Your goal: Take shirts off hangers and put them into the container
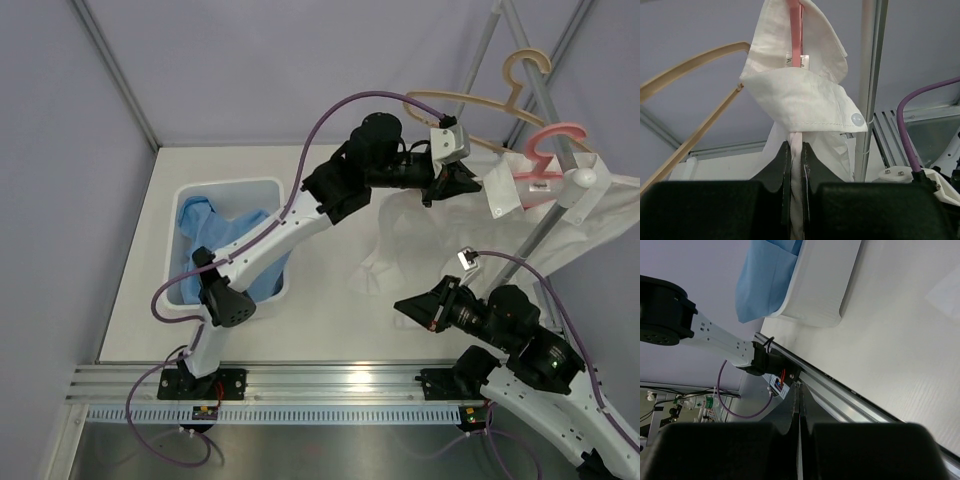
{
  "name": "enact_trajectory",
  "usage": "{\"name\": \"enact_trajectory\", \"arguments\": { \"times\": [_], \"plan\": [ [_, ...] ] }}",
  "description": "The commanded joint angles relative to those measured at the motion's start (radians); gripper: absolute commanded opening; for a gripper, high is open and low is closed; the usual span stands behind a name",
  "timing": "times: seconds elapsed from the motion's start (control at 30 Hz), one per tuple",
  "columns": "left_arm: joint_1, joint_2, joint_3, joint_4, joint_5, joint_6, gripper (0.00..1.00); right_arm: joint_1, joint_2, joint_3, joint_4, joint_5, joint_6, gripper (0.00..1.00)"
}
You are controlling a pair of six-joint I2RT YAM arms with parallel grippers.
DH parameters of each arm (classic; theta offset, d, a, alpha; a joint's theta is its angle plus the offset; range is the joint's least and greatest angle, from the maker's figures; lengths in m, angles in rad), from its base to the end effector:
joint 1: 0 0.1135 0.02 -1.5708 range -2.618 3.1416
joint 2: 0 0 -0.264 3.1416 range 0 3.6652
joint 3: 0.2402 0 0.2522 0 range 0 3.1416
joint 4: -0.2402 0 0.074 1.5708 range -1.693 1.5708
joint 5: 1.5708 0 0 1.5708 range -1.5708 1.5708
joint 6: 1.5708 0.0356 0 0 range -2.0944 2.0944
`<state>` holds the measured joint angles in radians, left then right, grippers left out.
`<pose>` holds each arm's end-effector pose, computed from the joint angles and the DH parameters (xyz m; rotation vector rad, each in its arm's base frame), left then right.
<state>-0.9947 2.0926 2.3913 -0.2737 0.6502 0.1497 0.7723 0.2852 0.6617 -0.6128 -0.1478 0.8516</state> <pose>0.2382 -0.4062 0.4744 1.3157 1.0335 -1.1510 0.0526 0.0586 0.3081 -0.0372 2.0010 1.2439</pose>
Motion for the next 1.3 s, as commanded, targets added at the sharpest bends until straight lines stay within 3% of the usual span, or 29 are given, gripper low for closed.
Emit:
{"name": "enact_trajectory", "arguments": {
  "times": [0.0,0.23,0.37,0.47,0.6,0.7,0.87,1.1,1.27],
  "plan": [
    [0.002,-0.164,0.014,0.059,-0.156,-0.055,0.00,0.007,-0.004,0.065,-0.033,0.021,-0.029,0.00],
    [0.007,-0.247,0.062,-0.064,-0.369,-0.085,0.00,0.007,0.032,0.127,-0.065,0.013,-0.095,0.00],
    [0.013,-0.331,0.010,-0.212,-0.477,-0.145,0.00,0.007,0.161,0.196,-0.102,-0.010,-0.180,0.26],
    [0.013,-0.440,-0.164,-0.196,-0.445,-0.202,0.00,0.007,0.200,0.245,-0.099,-0.003,-0.210,0.30],
    [0.013,-0.439,-0.135,-0.277,-0.386,-0.202,0.00,0.007,0.209,0.288,-0.081,0.004,-0.218,0.43],
    [0.013,-0.434,-0.093,-0.399,-0.446,-0.211,0.00,0.007,0.227,0.323,-0.085,-0.003,-0.236,0.50],
    [0.013,-0.584,-0.312,-0.412,-0.544,-0.256,0.00,0.008,0.317,0.442,-0.079,-0.028,-0.290,0.67],
    [0.013,-0.790,-0.546,-0.519,-0.647,-0.311,0.00,0.008,0.543,0.737,-0.120,-0.038,-0.419,0.70],
    [0.013,-0.900,-0.652,-0.547,-0.647,-0.351,0.00,0.008,0.727,0.941,-0.127,-0.010,-0.496,0.63]
  ]
}}
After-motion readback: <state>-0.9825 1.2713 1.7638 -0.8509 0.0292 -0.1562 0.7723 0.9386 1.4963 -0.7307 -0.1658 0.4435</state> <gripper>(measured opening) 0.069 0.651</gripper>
